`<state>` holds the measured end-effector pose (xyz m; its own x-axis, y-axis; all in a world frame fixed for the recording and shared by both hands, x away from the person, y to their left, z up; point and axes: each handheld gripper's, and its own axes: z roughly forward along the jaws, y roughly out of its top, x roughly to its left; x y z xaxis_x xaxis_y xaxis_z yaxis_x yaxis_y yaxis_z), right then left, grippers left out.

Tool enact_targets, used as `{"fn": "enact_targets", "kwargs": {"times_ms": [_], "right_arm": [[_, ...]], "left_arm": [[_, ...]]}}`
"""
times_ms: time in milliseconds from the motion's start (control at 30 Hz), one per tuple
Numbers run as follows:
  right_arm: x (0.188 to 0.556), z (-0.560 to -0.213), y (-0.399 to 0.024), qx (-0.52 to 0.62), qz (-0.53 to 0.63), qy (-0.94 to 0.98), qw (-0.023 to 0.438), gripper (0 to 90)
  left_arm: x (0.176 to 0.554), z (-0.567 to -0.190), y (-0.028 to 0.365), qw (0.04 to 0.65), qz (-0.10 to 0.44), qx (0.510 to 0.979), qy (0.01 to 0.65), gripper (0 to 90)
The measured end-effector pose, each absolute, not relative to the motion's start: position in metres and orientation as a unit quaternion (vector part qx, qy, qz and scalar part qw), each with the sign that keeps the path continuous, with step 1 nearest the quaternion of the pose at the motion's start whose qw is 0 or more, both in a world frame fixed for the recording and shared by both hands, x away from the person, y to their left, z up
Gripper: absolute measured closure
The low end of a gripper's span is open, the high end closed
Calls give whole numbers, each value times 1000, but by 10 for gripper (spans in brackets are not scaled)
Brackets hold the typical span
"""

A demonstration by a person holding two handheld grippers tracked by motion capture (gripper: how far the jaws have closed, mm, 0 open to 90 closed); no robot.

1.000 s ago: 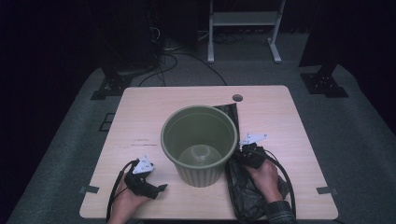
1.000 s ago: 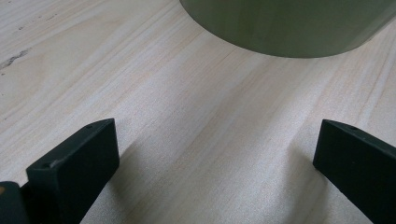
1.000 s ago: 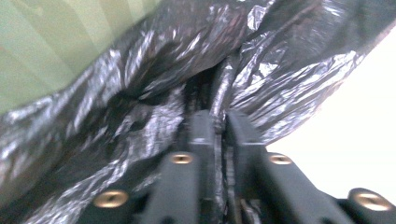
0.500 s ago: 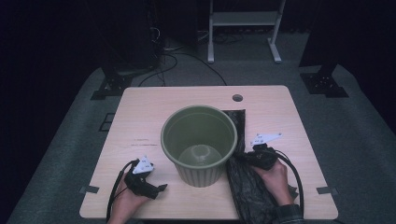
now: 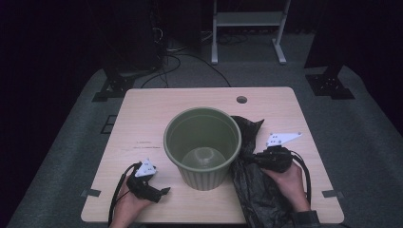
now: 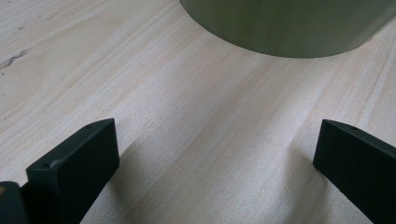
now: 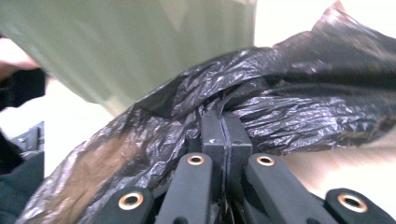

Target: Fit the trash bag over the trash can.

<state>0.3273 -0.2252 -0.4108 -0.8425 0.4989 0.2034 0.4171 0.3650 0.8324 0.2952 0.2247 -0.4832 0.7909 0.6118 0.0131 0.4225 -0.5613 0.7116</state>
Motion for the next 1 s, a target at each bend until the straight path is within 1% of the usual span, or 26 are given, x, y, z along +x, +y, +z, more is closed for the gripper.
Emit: {"fn": "enact_targets", "kwargs": {"times_ms": [233,533,733,1000], "right_arm": [[319,-385,-226,247,520,817,40,895],[310,-361,-226,215,532,817,45,895],[304,-351,-233,199,544,814,34,894],[295,-326,-231,150,571,807,16,894]], "left_arm": [[295,-483,225,363,130,874,296,0],[295,-483,225,364,130,873,297,0],[295,-483,225,362,130,874,296,0],[295,-483,225,363,130,874,296,0]]}}
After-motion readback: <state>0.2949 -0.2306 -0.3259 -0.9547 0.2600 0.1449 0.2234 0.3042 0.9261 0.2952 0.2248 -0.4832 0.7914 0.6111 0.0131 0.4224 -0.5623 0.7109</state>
